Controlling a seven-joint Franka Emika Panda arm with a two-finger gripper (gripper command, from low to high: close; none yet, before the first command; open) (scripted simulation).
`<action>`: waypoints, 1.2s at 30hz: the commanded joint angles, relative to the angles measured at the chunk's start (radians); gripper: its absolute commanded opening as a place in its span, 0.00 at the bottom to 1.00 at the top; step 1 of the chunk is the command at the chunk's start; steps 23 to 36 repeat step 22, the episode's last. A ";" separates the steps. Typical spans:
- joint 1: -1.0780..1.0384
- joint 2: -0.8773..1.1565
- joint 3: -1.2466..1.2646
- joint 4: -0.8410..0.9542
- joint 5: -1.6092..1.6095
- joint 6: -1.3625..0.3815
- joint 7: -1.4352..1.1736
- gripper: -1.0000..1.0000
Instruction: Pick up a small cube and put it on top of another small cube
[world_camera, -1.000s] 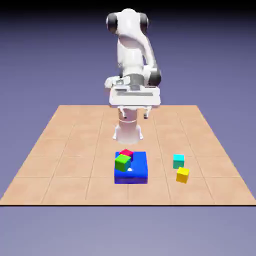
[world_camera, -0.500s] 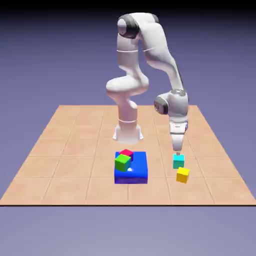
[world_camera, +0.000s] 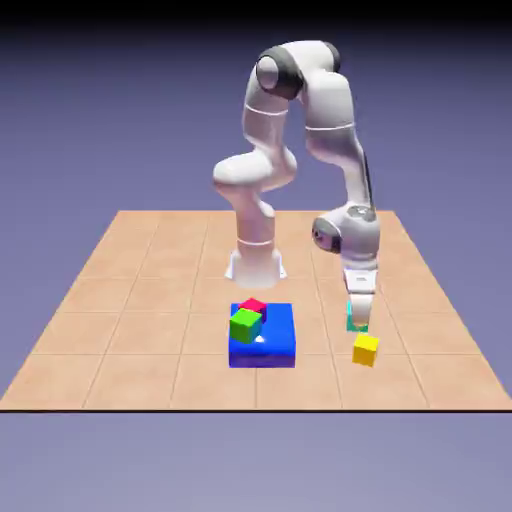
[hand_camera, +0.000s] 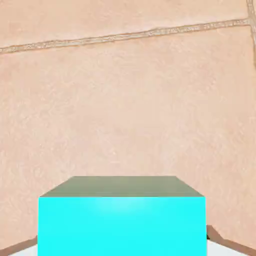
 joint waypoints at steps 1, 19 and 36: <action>-0.004 -0.036 0.005 -0.007 0.005 -0.028 -0.003 0.00; -0.020 0.133 -0.137 0.265 -0.022 -0.126 0.171 0.00; -0.018 0.097 -0.141 0.262 -0.027 -0.158 0.176 1.00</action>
